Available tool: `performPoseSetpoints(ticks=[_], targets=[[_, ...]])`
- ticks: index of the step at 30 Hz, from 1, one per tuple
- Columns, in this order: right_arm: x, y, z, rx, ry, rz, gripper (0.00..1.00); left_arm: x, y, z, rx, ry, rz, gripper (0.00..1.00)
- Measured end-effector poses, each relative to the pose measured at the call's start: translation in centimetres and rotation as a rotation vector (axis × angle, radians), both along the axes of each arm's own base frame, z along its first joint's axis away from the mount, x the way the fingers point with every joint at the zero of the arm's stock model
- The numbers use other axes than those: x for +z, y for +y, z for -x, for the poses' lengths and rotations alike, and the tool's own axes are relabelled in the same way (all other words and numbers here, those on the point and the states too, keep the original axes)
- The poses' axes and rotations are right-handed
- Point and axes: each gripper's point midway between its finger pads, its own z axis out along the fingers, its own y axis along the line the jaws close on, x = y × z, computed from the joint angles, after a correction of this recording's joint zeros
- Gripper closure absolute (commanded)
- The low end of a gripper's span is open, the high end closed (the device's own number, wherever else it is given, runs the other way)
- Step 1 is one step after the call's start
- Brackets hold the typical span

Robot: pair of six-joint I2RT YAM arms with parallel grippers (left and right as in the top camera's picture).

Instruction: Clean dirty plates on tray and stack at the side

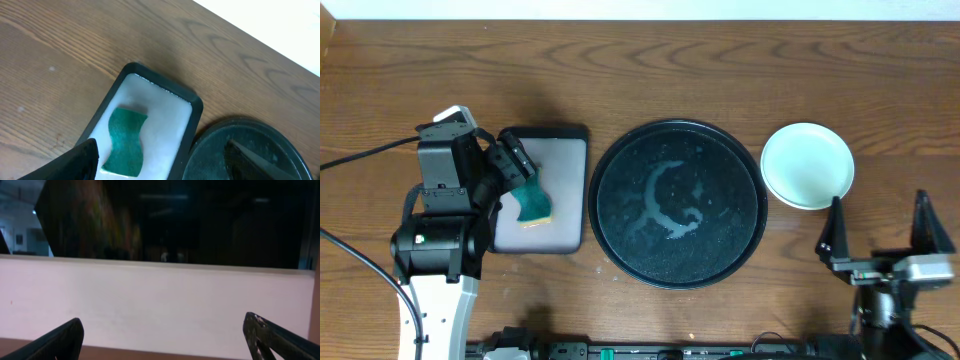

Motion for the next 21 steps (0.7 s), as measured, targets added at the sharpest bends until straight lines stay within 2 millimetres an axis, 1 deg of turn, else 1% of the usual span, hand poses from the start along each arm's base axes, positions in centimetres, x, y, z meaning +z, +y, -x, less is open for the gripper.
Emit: performPoseSetpoints(ticks=[2,4,7,9,12,13,14,15,20,21], targets=[[-1.0,0.0,-0.5,0.000,-0.024,0.001,0.01,0.0,0.0,0.0,0.000,0.000,0.000,0.20],[-2.8,0.1,-1.3,0.006,-0.019,0.000,0.01,0.0,0.0,0.0,0.000,0.000,0.000,0.20],[-5.3,0.4,-2.3,0.026,0.018,-0.007,0.01,0.0,0.0,0.0,0.000,0.000,0.000,0.20],[-7.5,0.5,-3.1,0.029,0.065,-0.013,0.01,0.0,0.0,0.0,0.000,0.000,0.000,0.20],[-10.1,0.5,-3.8,0.031,0.119,-0.019,0.01,0.0,0.0,0.0,0.000,0.000,0.000,0.20],[-11.8,0.5,-4.2,0.032,0.172,-0.020,0.01,0.0,0.0,0.0,0.000,0.000,0.000,0.20],[-12.5,0.6,-4.4,0.034,0.197,-0.021,0.01,0.0,0.0,0.0,0.000,0.000,0.000,0.20],[-13.7,0.8,-4.6,0.041,0.239,-0.021,0.01,0.0,0.0,0.0,0.000,0.000,0.000,0.20],[-17.6,0.9,-4.8,0.044,0.398,-0.020,0.01,0.0,0.0,0.0,0.000,0.000,0.000,0.20],[-18.9,0.9,-4.8,0.043,0.450,-0.020,0.01,0.0,0.0,0.0,0.000,0.000,0.000,0.20]])
